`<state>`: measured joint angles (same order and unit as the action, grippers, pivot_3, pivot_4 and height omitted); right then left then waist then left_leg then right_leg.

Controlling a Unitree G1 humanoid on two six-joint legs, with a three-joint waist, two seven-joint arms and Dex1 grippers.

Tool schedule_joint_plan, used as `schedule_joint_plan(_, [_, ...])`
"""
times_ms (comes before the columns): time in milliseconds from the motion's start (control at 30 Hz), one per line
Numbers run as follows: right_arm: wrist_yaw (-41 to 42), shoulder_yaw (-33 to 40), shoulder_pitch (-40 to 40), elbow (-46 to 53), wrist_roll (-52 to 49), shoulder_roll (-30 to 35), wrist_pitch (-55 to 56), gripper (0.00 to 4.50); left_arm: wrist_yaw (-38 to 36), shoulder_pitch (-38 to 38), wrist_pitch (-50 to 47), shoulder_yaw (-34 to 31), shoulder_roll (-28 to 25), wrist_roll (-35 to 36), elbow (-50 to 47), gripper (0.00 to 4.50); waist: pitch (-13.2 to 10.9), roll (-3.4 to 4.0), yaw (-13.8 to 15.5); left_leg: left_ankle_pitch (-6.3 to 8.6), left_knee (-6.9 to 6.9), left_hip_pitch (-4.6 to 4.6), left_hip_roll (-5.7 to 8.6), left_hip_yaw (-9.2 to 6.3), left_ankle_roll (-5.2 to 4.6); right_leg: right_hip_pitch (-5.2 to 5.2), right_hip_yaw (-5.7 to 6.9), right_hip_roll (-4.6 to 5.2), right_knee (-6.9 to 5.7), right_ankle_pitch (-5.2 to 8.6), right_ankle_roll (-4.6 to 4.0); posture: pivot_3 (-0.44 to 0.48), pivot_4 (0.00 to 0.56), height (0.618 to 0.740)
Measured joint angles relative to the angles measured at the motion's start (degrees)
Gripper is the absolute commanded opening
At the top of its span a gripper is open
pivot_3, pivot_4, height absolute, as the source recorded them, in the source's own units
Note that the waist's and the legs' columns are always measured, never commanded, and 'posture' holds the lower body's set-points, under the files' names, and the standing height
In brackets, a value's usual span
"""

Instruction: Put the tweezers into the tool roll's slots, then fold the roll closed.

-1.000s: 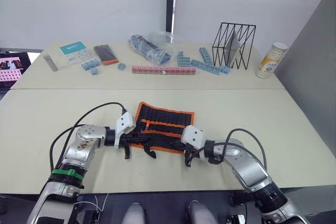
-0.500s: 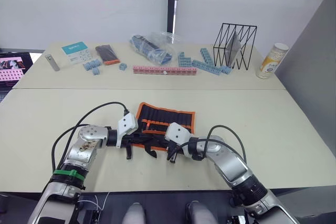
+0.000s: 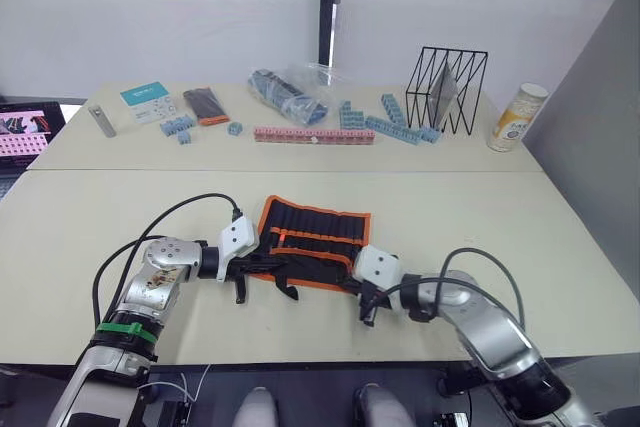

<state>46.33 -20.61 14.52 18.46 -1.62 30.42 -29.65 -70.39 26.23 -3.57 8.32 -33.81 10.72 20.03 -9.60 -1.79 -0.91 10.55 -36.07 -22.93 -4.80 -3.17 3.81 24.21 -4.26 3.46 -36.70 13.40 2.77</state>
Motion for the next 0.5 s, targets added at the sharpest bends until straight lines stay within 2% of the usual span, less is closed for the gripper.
schedule_joint_plan(267, [-1.54, 1.97, -2.07, 3.05, -3.13, -1.37, -3.40, 0.00, -0.86, -1.58, 0.67, -0.75, -0.73, 1.00, -2.34, 0.02, -0.01, -0.01, -0.07, 0.00, 0.03, -0.20, 0.00, -0.01, 0.00, 0.17, 0.00, 0.00, 0.01, 0.01, 0.01, 0.000, 0.150, 0.721])
schedule_joint_plan(367, [-2.52, 5.68, -4.46, 7.24, -6.47, -1.87, -6.19, 0.00, -1.99, -4.08, -1.11, -3.42, -2.03, 5.18, -7.36, 0.02, -0.04, -0.03, -0.11, 0.00, 0.06, -0.41, -0.01, -0.02, 0.00, 0.35, 0.00, 0.00, -0.01, 0.03, 0.08, 0.000, 0.150, 0.721])
schedule_joint_plan(433, [-3.18, 10.31, -6.13, 12.10, -9.99, -1.79, -9.36, 0.00, -1.56, -5.80, -3.72, -7.80, -3.24, 9.42, -12.85, 0.02, -0.06, -0.05, -0.10, 0.01, 0.10, -0.43, -0.01, -0.04, 0.01, 0.37, 0.01, 0.00, -0.01, 0.04, 0.16, 0.000, 0.150, 0.721])
schedule_joint_plan(500, [-3.80, 13.84, -7.14, 15.49, -12.47, -1.18, -12.13, 0.56, -0.58, -7.20, -5.22, -11.37, -5.20, 11.77, -16.48, 0.00, -0.07, -0.05, -0.14, 0.01, 0.15, -0.34, -0.02, -0.03, 0.01, 0.33, 0.01, 0.00, 0.00, 0.13, 0.08, 0.000, 0.150, 0.721])
